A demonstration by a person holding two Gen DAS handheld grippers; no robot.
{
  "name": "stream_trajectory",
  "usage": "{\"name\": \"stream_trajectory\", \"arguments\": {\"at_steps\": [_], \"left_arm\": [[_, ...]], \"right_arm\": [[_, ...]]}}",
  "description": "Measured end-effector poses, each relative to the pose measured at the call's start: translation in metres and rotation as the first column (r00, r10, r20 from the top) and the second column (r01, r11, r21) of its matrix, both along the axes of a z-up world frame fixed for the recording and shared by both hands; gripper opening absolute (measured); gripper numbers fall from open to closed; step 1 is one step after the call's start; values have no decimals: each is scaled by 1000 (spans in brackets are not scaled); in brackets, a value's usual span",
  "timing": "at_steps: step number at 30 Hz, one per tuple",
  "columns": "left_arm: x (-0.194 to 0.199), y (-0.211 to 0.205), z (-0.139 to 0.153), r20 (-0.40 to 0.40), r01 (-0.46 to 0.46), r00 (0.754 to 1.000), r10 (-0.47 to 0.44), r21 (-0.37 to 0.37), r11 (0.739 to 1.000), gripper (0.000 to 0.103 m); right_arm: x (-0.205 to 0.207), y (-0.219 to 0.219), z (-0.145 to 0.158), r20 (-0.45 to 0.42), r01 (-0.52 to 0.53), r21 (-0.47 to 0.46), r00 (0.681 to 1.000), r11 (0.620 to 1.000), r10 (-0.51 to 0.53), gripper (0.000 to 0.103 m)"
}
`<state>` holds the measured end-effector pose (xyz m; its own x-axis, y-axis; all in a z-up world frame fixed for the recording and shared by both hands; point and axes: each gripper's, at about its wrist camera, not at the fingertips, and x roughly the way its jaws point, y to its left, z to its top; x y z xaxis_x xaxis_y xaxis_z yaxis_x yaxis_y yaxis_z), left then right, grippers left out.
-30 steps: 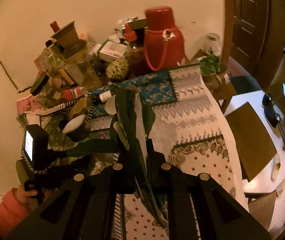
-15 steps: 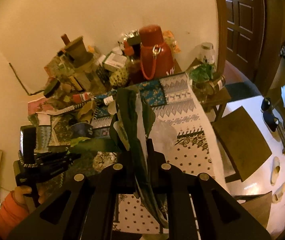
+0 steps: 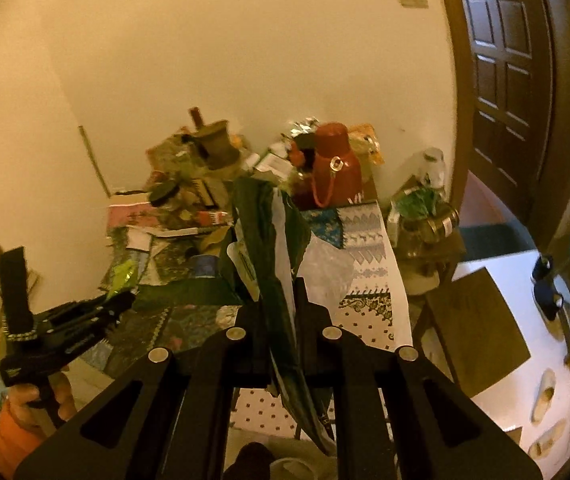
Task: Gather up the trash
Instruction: 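Lift both bags off the table and carry them away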
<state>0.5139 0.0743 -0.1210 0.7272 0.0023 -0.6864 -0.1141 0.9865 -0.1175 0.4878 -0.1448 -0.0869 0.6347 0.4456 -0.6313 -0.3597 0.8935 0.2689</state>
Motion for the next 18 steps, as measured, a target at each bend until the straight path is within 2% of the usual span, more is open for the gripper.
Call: {"name": "stream_trajectory", "arguments": {"at_steps": [10, 18], "left_arm": [[-89, -22, 59, 147, -63, 988, 56, 42, 997, 21], [-148, -12, 75, 207, -48, 978, 34, 59, 997, 21]], "right_arm": [[-61, 6, 33, 97, -76, 28, 993, 997, 73, 7], [-120, 24, 46, 145, -60, 32, 988, 998, 55, 7]]}}
